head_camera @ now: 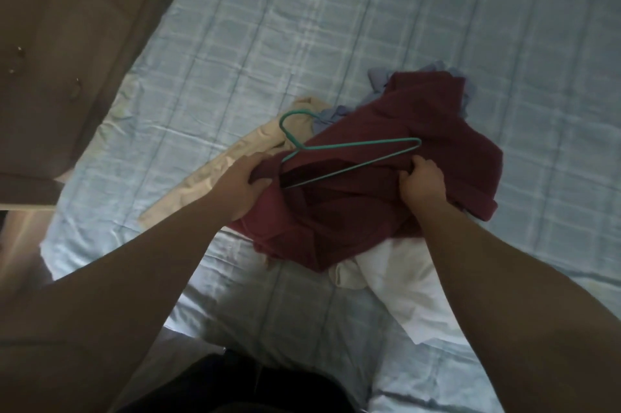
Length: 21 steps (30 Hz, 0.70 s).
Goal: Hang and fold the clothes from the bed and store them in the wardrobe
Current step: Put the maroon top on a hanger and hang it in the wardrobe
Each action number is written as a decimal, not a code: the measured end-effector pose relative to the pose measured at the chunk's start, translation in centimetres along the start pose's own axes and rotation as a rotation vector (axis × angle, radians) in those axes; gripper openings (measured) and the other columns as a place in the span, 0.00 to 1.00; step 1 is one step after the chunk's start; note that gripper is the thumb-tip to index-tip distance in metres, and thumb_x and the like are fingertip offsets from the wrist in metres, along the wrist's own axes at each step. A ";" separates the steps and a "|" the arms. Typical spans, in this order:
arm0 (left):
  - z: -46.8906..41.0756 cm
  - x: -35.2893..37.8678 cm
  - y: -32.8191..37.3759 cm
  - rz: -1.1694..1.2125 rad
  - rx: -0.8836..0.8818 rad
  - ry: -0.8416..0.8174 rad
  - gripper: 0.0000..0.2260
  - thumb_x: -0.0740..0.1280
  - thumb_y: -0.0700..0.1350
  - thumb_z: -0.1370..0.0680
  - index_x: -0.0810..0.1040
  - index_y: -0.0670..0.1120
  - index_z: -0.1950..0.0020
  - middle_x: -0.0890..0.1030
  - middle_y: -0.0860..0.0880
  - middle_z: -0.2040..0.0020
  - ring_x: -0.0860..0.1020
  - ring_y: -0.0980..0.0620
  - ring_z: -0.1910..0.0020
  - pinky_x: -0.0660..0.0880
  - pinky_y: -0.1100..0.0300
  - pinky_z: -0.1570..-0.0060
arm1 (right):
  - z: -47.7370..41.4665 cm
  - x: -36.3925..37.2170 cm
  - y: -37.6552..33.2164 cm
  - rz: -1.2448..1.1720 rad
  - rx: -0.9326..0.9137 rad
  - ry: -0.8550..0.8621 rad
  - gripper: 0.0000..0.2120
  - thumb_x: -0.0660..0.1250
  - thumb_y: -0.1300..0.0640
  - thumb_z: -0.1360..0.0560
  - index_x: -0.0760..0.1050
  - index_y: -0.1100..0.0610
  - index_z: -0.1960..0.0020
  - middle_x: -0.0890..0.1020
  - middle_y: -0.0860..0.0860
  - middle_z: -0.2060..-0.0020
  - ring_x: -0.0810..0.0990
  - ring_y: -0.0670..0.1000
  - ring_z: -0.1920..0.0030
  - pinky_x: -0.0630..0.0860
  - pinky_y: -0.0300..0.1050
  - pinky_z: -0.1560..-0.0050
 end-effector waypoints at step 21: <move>0.0 -6.1 6.9 0.003 0.214 0.009 0.14 0.67 0.43 0.21 0.76 0.48 0.36 0.79 0.54 0.46 0.75 0.59 0.50 0.66 0.75 0.54 | 10.5 -16.8 -6.5 -0.646 -0.066 0.351 0.09 0.62 0.51 0.30 0.80 0.45 0.55 0.85 0.48 0.60 0.83 0.49 0.57 0.80 0.53 0.52</move>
Point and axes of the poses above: each hand's wrist, its own z-axis away from the middle knuckle, its own x-axis out of the palm, y = z × x, the point moved 7 cm from there along -z, towards the middle knuckle
